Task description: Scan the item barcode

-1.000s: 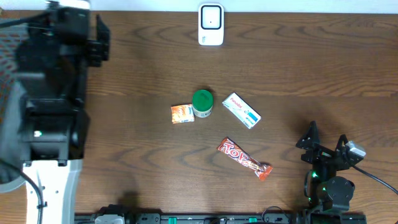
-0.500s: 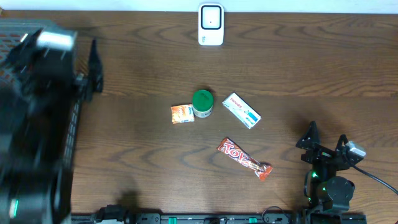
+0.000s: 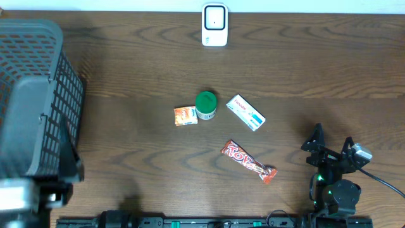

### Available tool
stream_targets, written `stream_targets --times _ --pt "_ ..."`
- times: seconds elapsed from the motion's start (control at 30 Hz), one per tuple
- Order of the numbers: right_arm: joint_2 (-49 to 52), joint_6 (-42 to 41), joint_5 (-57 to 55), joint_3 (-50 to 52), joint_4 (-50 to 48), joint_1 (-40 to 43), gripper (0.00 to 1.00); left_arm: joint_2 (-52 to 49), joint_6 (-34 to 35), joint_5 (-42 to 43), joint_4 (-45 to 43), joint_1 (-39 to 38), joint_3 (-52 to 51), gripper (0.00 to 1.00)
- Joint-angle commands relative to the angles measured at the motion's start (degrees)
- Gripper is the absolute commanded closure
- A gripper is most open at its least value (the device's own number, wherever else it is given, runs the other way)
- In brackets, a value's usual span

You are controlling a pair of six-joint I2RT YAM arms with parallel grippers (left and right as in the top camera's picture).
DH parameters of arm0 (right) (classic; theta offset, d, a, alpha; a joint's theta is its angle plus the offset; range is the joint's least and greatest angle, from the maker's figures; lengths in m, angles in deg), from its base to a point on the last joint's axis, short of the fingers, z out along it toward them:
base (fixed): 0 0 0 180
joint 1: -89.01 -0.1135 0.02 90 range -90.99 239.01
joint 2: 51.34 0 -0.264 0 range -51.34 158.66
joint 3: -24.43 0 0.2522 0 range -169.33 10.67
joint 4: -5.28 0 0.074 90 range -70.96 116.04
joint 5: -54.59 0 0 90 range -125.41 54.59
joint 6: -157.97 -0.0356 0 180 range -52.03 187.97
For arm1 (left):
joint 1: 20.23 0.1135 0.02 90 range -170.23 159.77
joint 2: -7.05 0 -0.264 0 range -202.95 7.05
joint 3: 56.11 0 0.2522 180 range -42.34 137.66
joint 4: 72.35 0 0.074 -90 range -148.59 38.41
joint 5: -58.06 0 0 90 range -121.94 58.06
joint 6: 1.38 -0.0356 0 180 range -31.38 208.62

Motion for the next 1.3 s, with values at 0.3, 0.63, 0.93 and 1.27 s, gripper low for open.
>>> stream_targets --times 0.3,0.63,0.93,1.27 --pt "-0.31 -0.5 -0.55 0.09 0.07 -0.44 0.01 8.72 0.7 0.76 0.7 -4.7 0.09 0.14" --pt "-0.31 -0.5 -0.55 0.09 0.07 -0.44 0.01 11.13 -2.1 -0.76 0.2 -4.7 -1.07 0.14" --pt "-0.31 -0.5 -0.55 0.09 0.07 -0.44 0.01 11.13 -6.64 -0.76 -4.61 -4.7 -7.08 0.13" --pt "-0.31 -0.5 -0.55 0.09 0.07 -0.44 0.01 11.08 -6.82 -0.7 -10.78 -4.7 -11.93 0.13"
